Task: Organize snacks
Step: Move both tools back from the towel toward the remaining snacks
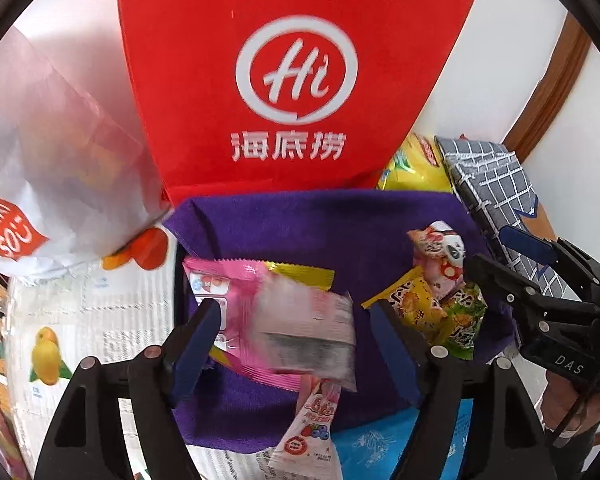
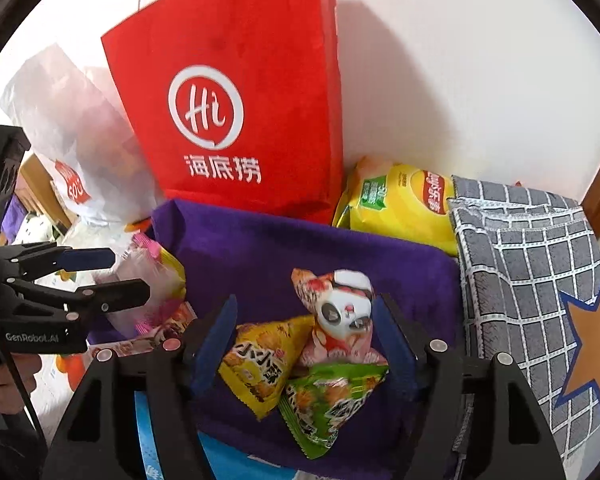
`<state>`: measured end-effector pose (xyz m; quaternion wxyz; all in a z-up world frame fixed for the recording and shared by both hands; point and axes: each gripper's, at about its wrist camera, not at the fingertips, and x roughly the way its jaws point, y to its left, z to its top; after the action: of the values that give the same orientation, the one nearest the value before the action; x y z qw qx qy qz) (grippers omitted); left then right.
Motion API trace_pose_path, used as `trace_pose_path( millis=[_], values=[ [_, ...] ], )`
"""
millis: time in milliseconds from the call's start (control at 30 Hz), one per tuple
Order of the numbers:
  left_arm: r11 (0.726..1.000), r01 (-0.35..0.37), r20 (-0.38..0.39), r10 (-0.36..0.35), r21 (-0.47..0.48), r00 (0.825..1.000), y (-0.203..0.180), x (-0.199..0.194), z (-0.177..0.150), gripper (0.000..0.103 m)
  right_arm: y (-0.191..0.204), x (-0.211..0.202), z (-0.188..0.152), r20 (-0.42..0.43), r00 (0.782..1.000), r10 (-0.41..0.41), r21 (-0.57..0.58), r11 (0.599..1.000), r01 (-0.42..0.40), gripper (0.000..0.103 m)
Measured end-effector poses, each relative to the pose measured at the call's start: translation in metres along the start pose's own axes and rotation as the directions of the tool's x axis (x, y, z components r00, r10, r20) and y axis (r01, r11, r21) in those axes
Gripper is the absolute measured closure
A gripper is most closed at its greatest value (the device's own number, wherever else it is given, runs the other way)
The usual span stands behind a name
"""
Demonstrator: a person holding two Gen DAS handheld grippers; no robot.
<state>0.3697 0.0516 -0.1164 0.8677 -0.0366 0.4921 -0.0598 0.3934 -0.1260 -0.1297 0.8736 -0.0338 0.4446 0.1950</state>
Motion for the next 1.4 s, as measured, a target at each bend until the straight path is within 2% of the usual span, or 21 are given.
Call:
trace_pose_path(
  millis=[233, 367, 533, 933, 1167, 1400],
  values=[
    [1.000, -0.009, 0.047, 0.010, -0.002, 0.999, 0.005, -0.023, 0.004, 0.027, 0.005, -0.027, 0.000, 0.060, 0.998, -0.021, 0.022, 1.000, 0.020, 0.033],
    [1.000, 0.009, 0.060, -0.009, -0.008, 0.998, 0.005, -0.034, 0.005, 0.027, 0.007, -0.042, -0.006, 0.075, 0.997, -0.024, 0.057, 0.998, 0.020, 0.033],
    [1.000, 0.022, 0.087, -0.022, -0.001, 0.996, 0.005, -0.049, 0.005, 0.027, 0.013, -0.059, -0.020, 0.067, 0.995, -0.071, 0.043, 0.997, 0.068, 0.033],
    [0.998, 0.045, 0.111, -0.049, 0.037, 0.993, -0.005, -0.074, 0.000, 0.027, 0.010, -0.086, -0.063, 0.029, 0.991, -0.129, 0.113, 0.986, 0.125, 0.033],
    [0.997, 0.057, 0.134, -0.064, 0.056, 0.989, -0.010, -0.088, -0.003, 0.027, 0.010, -0.094, -0.077, 0.012, 0.990, -0.143, 0.139, 0.980, 0.140, 0.033],
    [0.997, 0.051, 0.125, -0.058, 0.060, 0.990, -0.011, -0.091, -0.003, 0.027, 0.010, -0.095, -0.091, -0.011, 0.989, -0.150, 0.156, 0.976, 0.150, 0.033]
  ],
)
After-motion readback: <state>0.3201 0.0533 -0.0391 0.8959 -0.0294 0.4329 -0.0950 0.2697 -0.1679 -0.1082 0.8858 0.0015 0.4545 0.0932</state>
